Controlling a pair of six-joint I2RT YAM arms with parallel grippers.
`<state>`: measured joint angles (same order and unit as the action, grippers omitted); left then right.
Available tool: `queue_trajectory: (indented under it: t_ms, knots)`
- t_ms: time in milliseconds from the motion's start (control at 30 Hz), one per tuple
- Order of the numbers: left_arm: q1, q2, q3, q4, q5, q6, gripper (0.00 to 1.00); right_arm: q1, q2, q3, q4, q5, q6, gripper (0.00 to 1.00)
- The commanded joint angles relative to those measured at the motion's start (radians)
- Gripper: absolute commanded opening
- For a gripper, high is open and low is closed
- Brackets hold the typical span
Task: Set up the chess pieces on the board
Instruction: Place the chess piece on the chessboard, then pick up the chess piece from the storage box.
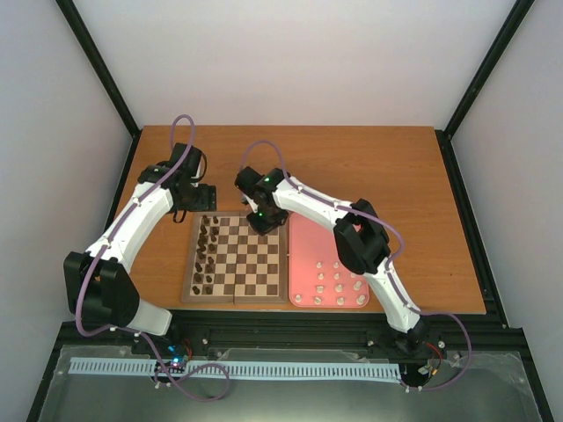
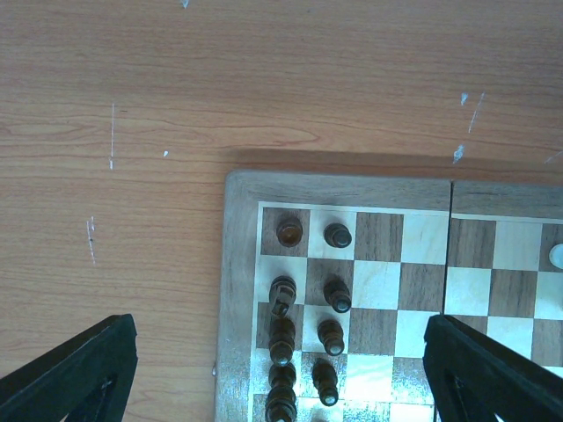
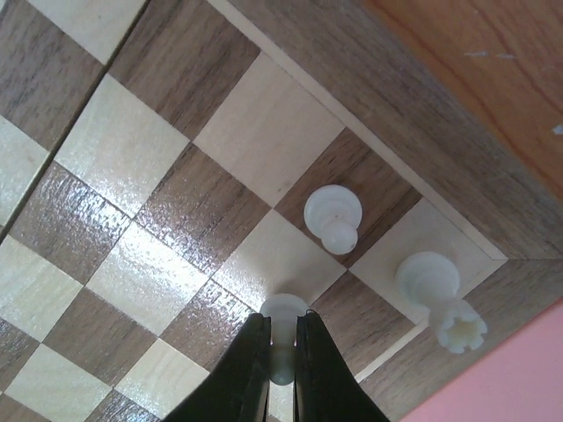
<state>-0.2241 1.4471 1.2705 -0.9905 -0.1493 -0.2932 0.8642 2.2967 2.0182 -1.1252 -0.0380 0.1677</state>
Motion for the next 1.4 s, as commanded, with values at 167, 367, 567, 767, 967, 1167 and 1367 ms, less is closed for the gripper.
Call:
queue_trajectory:
  t_ms: [167, 367, 567, 767, 967, 1167, 1367]
  knots:
    - [0.006, -0.01, 0.01, 0.012, -0.01, 0.013, 1.0, -0.01, 0.054, 0.082, -0.001, -0.017, -0.015, 0.05]
    - [0.007, -0.011, 0.007, 0.013, -0.013, 0.014, 1.0, -0.009, 0.063, 0.086, -0.01, -0.026, -0.017, 0.05]
    - [0.007, -0.01, 0.008, 0.014, -0.011, 0.014, 1.0, -0.009, 0.063, 0.085, -0.01, -0.027, -0.019, 0.11]
    - [0.007, -0.013, 0.007, 0.015, -0.013, 0.014, 1.0, -0.01, 0.045, 0.082, -0.013, -0.026, -0.026, 0.15]
    - [0.007, -0.013, 0.009, 0.013, -0.015, 0.014, 1.0, -0.01, -0.028, 0.07, 0.003, -0.059, -0.039, 0.29]
    - [0.007, -0.013, 0.013, 0.011, -0.015, 0.015, 1.0, -0.008, -0.137, 0.055, -0.033, -0.05, -0.037, 0.43]
    - [0.007, -0.016, 0.013, 0.009, -0.013, 0.014, 1.0, -0.01, -0.336, -0.162, -0.035, 0.026, -0.005, 0.54]
